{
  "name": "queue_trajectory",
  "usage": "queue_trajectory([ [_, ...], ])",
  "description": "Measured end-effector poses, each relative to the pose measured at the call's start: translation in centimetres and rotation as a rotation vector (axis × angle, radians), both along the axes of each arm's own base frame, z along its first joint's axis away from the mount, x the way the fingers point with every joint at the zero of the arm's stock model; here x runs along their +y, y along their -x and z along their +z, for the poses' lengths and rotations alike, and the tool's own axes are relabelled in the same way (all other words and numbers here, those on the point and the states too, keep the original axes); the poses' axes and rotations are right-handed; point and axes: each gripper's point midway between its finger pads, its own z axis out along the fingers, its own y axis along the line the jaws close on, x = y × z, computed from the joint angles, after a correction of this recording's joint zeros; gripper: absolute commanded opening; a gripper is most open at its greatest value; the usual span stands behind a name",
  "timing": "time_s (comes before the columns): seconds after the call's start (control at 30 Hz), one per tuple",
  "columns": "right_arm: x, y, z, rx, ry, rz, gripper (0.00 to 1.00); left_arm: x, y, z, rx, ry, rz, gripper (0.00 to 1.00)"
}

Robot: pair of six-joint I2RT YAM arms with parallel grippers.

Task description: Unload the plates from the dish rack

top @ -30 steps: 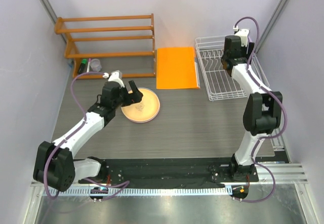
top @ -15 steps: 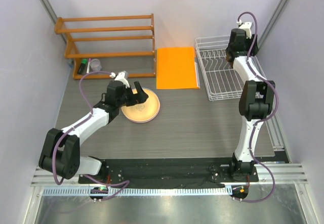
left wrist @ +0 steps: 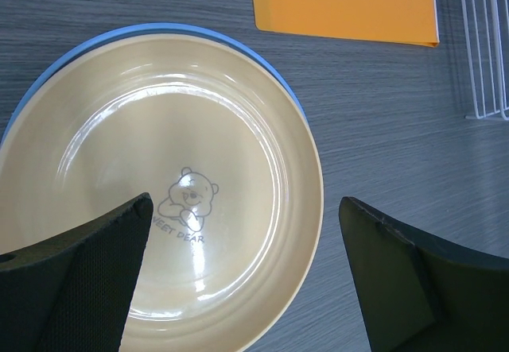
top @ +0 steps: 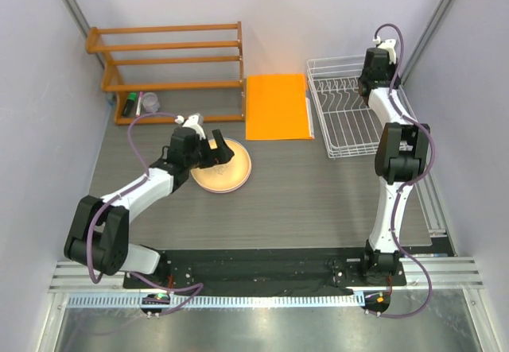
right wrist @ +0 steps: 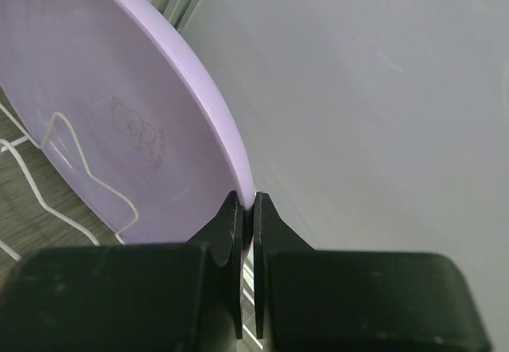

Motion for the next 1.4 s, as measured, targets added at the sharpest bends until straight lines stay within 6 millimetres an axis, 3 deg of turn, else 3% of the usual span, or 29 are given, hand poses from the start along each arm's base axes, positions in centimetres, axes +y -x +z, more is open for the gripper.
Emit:
queue_trajectory([
  [0.37, 0.2, -0.1, -0.1, 0.015, -0.006, 0.015, 0.01, -0.1, -0.2, -1.1, 0.021, -0.007, -0.001, 1.0],
  [0.57, 0.7, 1.1, 1.3, 0.018, 0.05, -0.003, 0.01, -0.1, -0.3, -1.1, 0.019, -0.006, 0.001, 1.0],
  [0.73, 1.4, 2.9, 5.9, -0.039, 0.093, -0.029, 0.01, -0.1, -0.2, -1.1, 0.019, -0.006, 0.001, 0.99],
  [1.0, 4.5, 6.2, 15.5, -0.236, 0.1, -0.009, 0.01, -0.1, -0.2, 0.8, -0.026, 0.01, 0.001, 0.99],
  [1.1, 5.9, 7.5, 17.2, -0.284, 0.064, 0.016, 0.01, -0.1, -0.2, 1.7, -0.046, 0.021, 0.002, 0.99],
  [1.3, 10.1, 11.3, 15.3, -0.277, -0.124, 0.175, 0.01, -0.5, 0.1, 3.6, -0.088, 0.057, -0.016, 0.99],
  [1.4, 14.0, 13.4, 13.8, -0.273, -0.279, 0.312, 0.01, -0.8, 0.2, 4.3, -0.1, 0.08, -0.029, 1.0],
])
